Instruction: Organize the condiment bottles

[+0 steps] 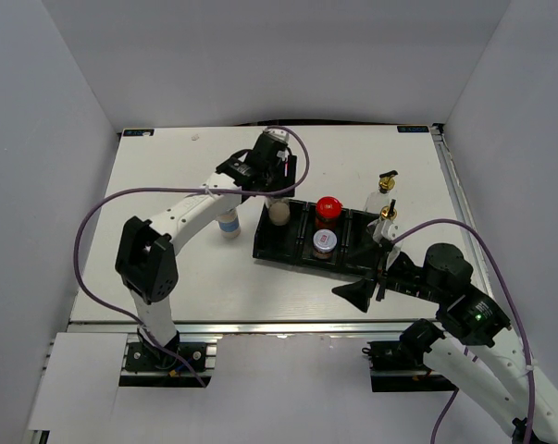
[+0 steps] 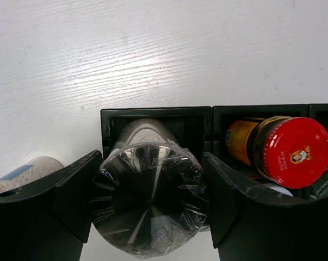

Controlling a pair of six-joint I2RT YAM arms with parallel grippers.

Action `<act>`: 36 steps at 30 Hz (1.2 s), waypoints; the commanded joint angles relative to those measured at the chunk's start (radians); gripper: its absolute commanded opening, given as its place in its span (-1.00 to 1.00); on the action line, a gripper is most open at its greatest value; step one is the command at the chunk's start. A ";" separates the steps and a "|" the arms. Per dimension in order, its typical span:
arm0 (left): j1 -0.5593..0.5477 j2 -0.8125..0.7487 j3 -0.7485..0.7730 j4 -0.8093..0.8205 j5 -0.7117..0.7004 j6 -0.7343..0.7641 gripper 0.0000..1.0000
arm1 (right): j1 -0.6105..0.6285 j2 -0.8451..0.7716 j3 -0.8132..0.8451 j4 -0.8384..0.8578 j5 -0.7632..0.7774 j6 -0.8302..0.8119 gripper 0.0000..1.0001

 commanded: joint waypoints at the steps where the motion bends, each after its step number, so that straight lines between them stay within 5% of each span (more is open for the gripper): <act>1: 0.000 -0.012 0.057 0.046 -0.002 0.017 -1.00 | 0.006 0.001 0.008 0.029 0.018 0.008 0.79; 5: 0.000 0.017 0.035 0.065 0.000 0.026 -0.36 | 0.006 -0.002 0.008 0.031 0.026 0.010 0.79; 6: 0.000 0.026 0.032 0.069 -0.013 0.026 0.06 | 0.006 -0.002 0.005 0.031 0.028 0.011 0.79; 9: 0.000 0.049 0.058 0.037 -0.027 0.037 0.33 | 0.008 0.000 0.007 0.031 0.031 0.013 0.79; 11: 0.000 0.061 0.064 0.017 -0.010 0.046 0.96 | 0.006 0.001 0.007 0.031 0.032 0.011 0.79; 28: 0.000 -0.093 0.094 -0.027 -0.138 0.058 0.96 | 0.006 0.007 0.007 0.029 0.032 0.019 0.79; 36: 0.088 -0.188 -0.072 -0.037 -0.297 -0.047 0.96 | 0.006 0.037 0.016 0.009 0.046 0.036 0.79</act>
